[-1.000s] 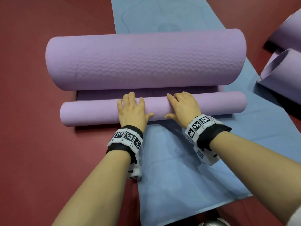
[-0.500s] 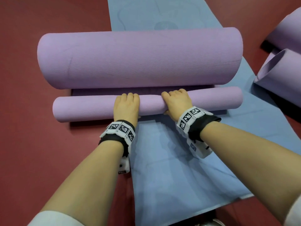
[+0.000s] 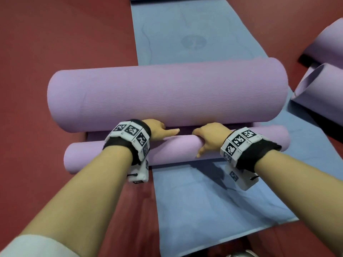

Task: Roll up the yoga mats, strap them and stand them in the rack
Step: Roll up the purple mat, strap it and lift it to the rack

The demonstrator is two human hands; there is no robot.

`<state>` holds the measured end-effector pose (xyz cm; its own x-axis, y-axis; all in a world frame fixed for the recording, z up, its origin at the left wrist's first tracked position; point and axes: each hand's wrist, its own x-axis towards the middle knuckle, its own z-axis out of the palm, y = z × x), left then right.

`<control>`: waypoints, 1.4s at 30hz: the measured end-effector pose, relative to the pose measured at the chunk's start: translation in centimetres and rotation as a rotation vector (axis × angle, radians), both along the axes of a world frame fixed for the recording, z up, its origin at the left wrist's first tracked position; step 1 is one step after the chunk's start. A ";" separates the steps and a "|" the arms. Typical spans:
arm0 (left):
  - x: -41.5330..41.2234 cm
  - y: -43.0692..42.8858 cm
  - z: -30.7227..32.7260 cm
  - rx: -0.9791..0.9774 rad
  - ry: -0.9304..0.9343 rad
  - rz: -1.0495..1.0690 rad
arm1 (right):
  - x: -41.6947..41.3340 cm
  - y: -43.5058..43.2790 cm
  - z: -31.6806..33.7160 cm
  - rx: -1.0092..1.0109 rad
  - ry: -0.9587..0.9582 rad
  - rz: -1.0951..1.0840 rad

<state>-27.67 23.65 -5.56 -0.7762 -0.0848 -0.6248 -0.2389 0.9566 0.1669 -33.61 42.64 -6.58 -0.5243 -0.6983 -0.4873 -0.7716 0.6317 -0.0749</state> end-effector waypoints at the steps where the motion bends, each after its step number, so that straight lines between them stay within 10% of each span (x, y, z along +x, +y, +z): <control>1: -0.3 0.0 0.1 -0.100 0.098 -0.025 | -0.2 0.0 -0.1 0.002 -0.016 -0.017; 5: -0.2 -0.6 0.2 -0.356 0.435 0.001 | -0.9 -0.6 0.0 0.030 -0.096 -0.090; 14: 6.8 0.6 -3.3 -0.411 0.335 -0.123 | -2.0 -1.2 0.4 0.052 -0.265 -0.177; 20: 5.7 -0.5 -2.6 -0.368 0.391 -0.189 | 2.9 -0.7 -1.2 -0.081 0.261 0.075; 33: 4.3 -1.4 -2.6 -0.130 0.202 -0.042 | -0.9 -0.6 -1.2 -0.212 -0.266 -0.162; 42: 4.3 -1.4 -2.0 -0.300 0.397 -0.088 | -1.3 -0.2 -1.6 -0.257 0.088 -0.082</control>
